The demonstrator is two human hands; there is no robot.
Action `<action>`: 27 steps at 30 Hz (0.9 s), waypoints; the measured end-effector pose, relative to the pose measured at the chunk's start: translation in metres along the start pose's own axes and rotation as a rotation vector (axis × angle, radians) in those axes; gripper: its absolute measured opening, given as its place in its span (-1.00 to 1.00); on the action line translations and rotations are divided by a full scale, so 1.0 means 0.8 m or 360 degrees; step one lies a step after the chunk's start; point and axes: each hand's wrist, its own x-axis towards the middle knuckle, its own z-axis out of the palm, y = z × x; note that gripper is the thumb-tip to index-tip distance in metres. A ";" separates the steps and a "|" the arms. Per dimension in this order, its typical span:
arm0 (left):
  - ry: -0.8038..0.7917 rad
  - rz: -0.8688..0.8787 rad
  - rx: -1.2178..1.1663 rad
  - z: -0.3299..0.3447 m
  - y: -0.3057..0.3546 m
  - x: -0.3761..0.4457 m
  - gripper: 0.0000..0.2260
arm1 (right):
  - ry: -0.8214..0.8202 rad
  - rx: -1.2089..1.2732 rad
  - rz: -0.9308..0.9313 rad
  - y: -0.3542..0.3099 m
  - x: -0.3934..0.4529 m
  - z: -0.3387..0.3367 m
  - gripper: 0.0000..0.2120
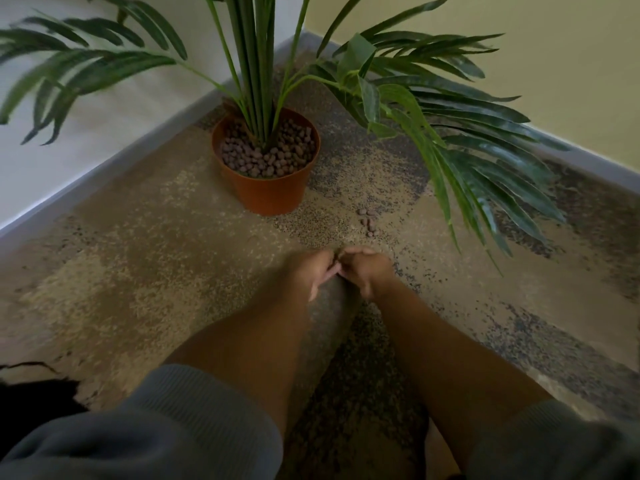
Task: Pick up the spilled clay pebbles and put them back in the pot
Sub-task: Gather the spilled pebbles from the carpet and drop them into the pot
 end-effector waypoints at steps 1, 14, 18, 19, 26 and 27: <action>-0.0054 -0.0036 -0.0212 -0.003 0.002 -0.004 -0.89 | -0.0056 0.0190 0.0071 -0.003 -0.001 0.002 -0.88; 0.0210 -0.0013 -0.1377 -0.037 0.023 -0.026 -0.74 | -0.0538 0.0827 0.0279 -0.030 -0.022 0.051 -0.86; 0.0399 0.0174 -0.1620 -0.044 0.057 -0.038 -0.70 | -0.0578 0.0790 0.0222 -0.052 -0.036 0.080 -0.75; 0.0407 0.0235 -0.1676 -0.045 0.069 -0.044 -0.69 | -0.0600 0.0784 0.0204 -0.061 -0.041 0.088 -0.72; 0.0269 0.0566 -0.1835 -0.048 0.165 -0.083 -0.62 | -0.0740 0.0952 0.0105 -0.129 -0.076 0.140 -0.64; 0.0224 0.0572 -0.1814 -0.049 0.176 -0.091 -0.61 | -0.0733 0.0968 0.0053 -0.137 -0.078 0.147 -0.61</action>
